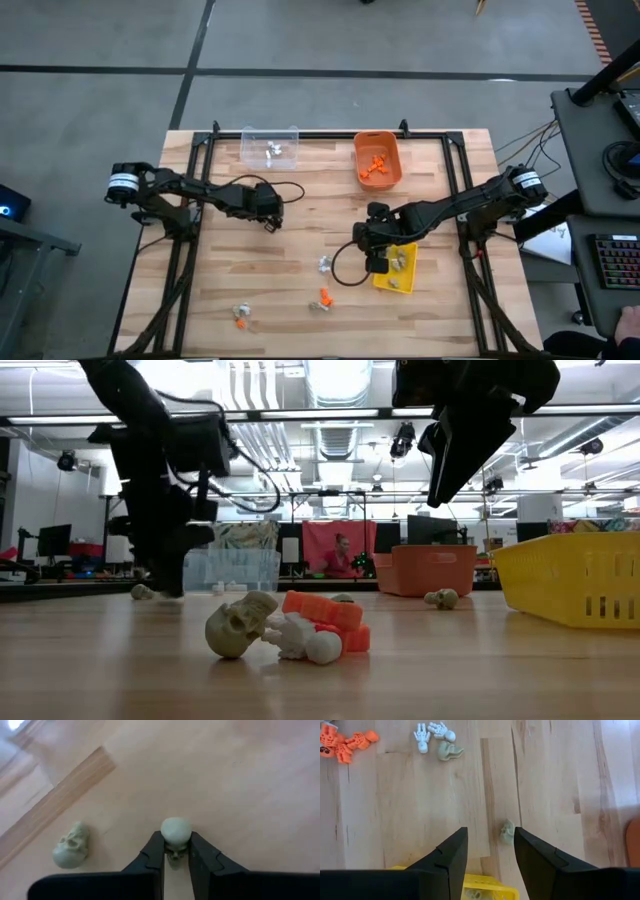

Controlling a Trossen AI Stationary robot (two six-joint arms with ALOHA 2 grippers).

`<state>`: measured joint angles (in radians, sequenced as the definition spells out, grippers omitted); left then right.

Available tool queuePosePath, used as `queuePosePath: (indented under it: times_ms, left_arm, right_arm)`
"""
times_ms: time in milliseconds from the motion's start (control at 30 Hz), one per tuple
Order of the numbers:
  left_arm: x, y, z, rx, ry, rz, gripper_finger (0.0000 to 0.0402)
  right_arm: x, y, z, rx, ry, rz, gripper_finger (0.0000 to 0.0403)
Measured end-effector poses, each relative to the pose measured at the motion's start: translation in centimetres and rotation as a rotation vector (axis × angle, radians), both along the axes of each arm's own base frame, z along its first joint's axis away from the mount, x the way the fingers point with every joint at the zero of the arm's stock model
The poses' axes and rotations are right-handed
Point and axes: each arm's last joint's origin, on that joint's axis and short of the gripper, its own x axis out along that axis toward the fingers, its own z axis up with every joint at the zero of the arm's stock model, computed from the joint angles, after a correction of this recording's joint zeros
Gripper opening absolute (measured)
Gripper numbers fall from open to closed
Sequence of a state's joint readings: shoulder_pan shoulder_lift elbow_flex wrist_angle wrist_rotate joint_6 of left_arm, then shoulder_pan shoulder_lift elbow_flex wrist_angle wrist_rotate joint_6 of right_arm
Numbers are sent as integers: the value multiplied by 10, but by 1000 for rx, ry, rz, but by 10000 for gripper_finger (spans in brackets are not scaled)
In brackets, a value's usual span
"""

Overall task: Sort Halloween decoration
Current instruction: Put the gray skull toy into the yellow bin

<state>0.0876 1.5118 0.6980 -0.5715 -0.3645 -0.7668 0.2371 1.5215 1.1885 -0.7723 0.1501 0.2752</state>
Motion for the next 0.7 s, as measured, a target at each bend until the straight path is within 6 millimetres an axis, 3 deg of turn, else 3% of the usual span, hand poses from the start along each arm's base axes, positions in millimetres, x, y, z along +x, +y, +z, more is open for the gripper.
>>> queuePosePath:
  times_ms: [367,567,700]
  left_arm:
    - [35,-24,31,93,-214,-324,24]
    - [58,-49,59,149,-592,-647,25]
    - [64,-66,75,166,-871,-873,25]
  right_arm:
    - [-1,1,1,-20,1,59,147]
    - [-7,11,11,28,-51,128,145]
    - [-8,18,23,14,-252,231,139]
